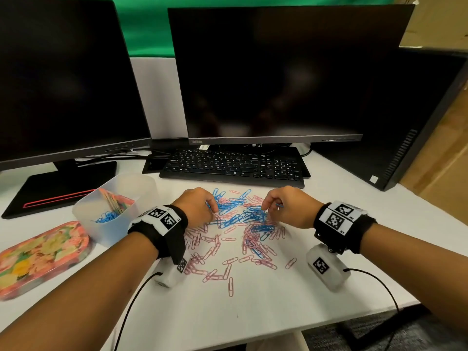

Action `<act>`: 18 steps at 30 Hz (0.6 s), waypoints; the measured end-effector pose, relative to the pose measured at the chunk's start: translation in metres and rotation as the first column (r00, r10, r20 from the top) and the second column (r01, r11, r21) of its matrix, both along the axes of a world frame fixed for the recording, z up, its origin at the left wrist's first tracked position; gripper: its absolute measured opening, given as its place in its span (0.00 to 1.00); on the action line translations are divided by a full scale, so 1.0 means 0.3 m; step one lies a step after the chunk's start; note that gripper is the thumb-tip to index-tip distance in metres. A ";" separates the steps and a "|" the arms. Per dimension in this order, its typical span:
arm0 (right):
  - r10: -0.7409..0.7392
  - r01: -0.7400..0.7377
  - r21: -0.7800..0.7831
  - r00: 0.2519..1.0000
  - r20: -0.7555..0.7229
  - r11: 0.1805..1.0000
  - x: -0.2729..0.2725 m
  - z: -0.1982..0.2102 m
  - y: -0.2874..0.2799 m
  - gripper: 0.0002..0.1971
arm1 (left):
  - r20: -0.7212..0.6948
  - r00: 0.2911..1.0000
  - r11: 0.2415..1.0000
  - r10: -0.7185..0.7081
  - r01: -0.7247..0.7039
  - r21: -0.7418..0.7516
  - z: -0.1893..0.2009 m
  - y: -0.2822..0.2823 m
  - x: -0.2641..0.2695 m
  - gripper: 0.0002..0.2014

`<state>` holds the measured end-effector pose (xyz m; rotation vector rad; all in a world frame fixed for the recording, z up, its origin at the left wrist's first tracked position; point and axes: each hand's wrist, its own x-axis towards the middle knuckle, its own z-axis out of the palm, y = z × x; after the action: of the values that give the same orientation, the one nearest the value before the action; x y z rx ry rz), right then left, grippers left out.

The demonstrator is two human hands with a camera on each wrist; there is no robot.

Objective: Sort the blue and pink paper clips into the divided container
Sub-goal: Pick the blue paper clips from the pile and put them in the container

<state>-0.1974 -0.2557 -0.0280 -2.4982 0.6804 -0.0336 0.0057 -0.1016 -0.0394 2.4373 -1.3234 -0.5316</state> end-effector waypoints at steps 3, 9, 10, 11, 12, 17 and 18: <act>-0.019 0.015 0.096 0.999 0.041 0.995 0.004 -0.004 -0.011 0.13 | 0.069 0.998 0.999 0.008 -0.011 0.043 0.001 0.009 0.014 0.11; -0.022 -0.004 0.184 0.990 0.140 0.983 0.016 -0.001 0.004 0.08 | 0.204 0.977 0.996 -0.068 0.053 0.076 -0.014 0.009 0.001 0.12; -0.044 0.009 0.219 0.987 0.156 0.976 0.016 -0.001 0.007 0.07 | 0.206 0.974 0.993 -0.096 0.080 0.081 -0.015 0.003 -0.009 0.12; -0.063 0.020 0.245 0.984 0.168 0.969 0.016 0.000 0.010 0.06 | 0.210 0.970 0.991 -0.120 0.103 0.088 -0.018 -0.003 -0.019 0.11; -0.079 0.027 0.270 0.980 0.182 0.963 0.016 0.000 0.011 0.07 | 0.218 0.967 0.988 -0.136 0.118 0.096 -0.022 -0.010 -0.026 0.10; -0.145 0.060 0.360 0.966 0.215 0.931 0.012 0.001 0.015 0.10 | 0.236 0.965 0.988 -0.117 0.089 0.126 -0.044 -0.032 -0.027 0.06; -0.157 0.063 0.383 0.963 0.219 0.922 0.009 0.001 0.014 0.10 | 0.234 0.965 0.988 -0.115 0.086 0.131 -0.046 -0.032 -0.024 0.07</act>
<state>-0.1946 -0.2516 -0.0277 -2.0451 0.6535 -0.2311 -0.0015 -0.1113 -0.0531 2.6101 -1.5608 -0.3560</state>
